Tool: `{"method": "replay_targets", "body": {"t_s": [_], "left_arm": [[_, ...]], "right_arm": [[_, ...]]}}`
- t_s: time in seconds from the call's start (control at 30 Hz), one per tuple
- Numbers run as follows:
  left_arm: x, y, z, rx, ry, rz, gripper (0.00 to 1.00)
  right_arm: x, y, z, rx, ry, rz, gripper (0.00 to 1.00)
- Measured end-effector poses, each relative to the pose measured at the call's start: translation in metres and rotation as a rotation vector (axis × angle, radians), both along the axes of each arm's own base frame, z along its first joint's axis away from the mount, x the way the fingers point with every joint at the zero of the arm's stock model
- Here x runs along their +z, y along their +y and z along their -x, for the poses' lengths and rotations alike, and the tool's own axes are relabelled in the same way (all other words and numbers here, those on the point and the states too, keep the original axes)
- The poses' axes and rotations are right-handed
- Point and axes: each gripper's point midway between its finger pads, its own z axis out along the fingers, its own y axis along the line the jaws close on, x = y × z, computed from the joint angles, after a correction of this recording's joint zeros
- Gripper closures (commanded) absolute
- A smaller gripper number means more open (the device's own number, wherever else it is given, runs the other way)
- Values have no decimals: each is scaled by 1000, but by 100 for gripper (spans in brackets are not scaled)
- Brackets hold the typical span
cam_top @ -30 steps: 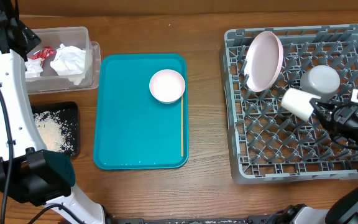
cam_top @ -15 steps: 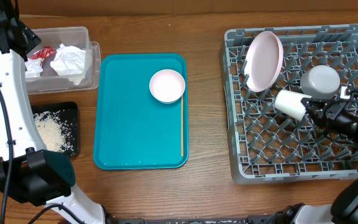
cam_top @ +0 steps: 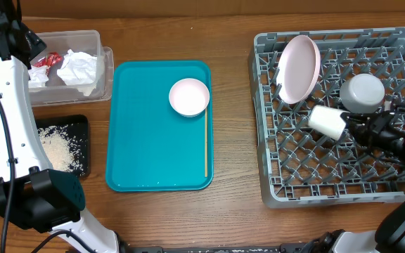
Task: Sort waste into correct bins and load items into the dishwasher
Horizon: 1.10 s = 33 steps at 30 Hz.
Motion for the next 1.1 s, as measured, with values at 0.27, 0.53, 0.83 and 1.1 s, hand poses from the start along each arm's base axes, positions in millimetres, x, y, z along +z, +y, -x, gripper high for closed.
{"method": "replay_targets", "body": {"t_s": [0.27,0.53,0.83,1.1], "left_arm": [[0,0,0,0,0,0,0],[0,0,0,0,0,0,0],[0,0,0,0,0,0,0],[0,0,0,0,0,0,0]], "right_arm": [[-4,-16,4,-64,106,11,96],[-11,-40,12,-138,209,74,96],[-45,-69,40,-208,435,250,84],[-24,-95,49,-276,581,360,88]]}}
